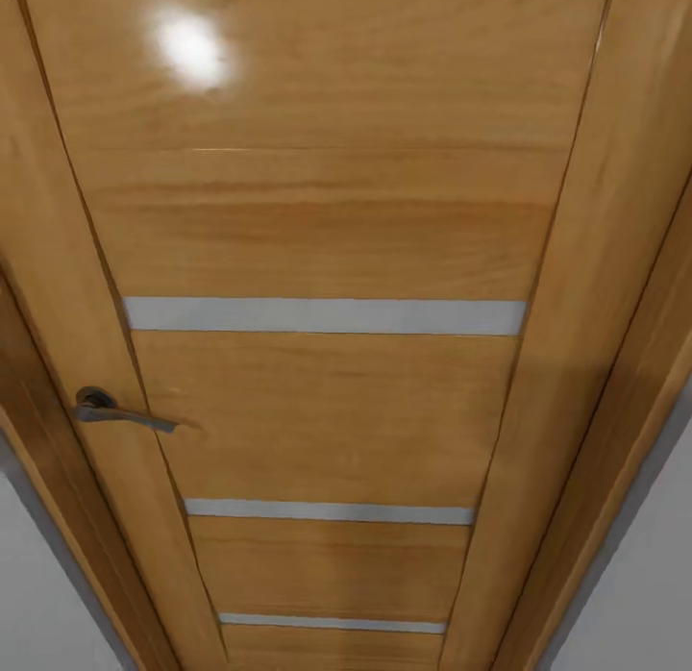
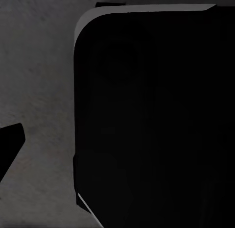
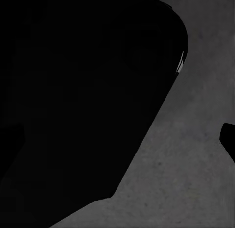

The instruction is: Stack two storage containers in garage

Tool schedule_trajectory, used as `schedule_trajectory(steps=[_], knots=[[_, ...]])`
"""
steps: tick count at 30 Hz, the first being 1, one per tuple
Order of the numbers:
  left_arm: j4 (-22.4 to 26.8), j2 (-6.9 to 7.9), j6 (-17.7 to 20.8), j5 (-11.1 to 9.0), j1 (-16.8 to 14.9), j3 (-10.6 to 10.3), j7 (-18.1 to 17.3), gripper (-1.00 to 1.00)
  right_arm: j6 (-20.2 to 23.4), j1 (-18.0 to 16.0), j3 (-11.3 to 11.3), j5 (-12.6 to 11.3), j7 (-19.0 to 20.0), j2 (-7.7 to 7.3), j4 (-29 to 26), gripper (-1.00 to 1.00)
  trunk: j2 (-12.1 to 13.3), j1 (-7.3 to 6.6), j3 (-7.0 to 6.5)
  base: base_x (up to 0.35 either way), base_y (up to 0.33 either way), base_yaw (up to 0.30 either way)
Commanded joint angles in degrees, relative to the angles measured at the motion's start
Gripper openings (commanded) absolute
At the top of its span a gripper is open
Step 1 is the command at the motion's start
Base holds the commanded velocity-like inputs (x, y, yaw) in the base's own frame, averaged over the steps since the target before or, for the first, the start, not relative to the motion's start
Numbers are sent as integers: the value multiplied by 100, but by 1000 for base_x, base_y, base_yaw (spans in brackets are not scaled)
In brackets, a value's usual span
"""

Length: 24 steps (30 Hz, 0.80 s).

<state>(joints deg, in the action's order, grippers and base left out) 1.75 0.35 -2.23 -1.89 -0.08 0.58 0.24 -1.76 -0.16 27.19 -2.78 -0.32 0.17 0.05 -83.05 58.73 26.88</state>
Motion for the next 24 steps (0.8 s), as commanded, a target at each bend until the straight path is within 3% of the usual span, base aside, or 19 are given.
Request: schedule_trajectory(steps=[1, 12, 24], knots=[[0, -2, -14, -21, -1, 3, 3, 100, -18, -2, 32, -29, -3, 1, 3, 100, -2, 0, 5, 29, 0, 29], [0, 0, -14, -14, -1, 3, 3, 100, -18, -2, 32, -29, -3, 1, -1, 100, -2, 0, 5, 230, 0, 5], [0, -1, -14, -14, -1, 3, 3, 100, -19, -2, 28, -68, -3, 1, 1, 100, -2, 0, 5, 21, 0, 0]])
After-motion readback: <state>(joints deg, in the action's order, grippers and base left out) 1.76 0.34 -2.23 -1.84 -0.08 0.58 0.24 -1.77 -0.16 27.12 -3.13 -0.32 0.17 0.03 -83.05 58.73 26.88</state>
